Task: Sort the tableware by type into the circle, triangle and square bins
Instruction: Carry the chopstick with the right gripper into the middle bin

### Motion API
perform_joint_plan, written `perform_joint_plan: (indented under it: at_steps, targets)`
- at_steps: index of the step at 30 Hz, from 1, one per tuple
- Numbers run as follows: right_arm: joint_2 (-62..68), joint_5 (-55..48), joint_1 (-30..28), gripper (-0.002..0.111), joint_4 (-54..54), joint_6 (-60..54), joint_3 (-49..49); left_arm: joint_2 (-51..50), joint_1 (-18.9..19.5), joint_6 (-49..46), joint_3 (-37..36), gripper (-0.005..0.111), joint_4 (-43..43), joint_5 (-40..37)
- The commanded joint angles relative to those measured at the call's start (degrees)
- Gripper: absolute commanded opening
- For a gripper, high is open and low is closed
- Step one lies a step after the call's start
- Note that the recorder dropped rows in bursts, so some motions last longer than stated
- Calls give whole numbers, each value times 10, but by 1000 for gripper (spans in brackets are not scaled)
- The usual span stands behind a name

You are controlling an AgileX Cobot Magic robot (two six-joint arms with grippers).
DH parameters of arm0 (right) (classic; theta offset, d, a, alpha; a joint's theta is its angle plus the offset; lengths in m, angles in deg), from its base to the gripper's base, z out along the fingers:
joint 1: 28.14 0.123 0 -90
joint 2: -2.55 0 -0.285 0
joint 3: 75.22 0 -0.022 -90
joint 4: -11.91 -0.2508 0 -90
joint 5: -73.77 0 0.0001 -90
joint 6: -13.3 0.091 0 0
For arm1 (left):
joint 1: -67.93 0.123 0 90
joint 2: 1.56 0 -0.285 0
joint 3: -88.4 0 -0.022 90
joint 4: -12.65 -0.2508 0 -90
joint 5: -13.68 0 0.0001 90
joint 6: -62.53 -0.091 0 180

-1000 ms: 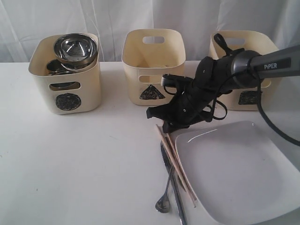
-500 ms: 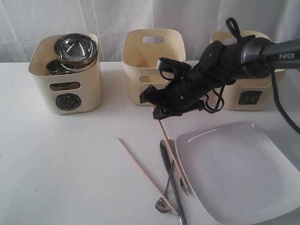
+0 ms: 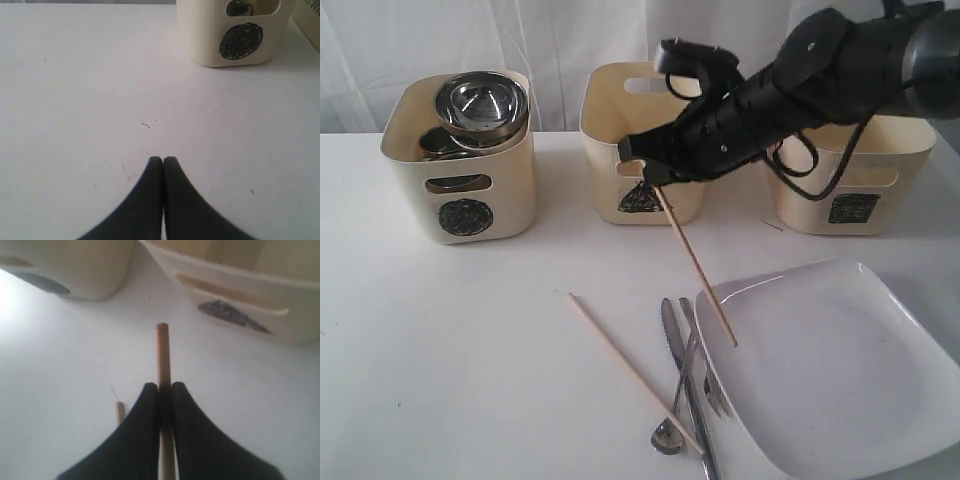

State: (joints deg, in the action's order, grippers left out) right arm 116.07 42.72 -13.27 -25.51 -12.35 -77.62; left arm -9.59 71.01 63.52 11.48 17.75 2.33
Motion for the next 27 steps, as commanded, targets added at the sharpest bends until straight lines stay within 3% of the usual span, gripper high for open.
perform_joint_plan:
  at_steps: [1,21,27]
  targets:
    - [-53,76,0,0,-5,-16,2,2,2,2,-3,0,3,2]
    - [-81,475,0,0,13,-12,2,2,2,2,-3,0,3,2]
    - [-36,526,-1,0,19,10,-12,2,2,2,-3,0,3,2]
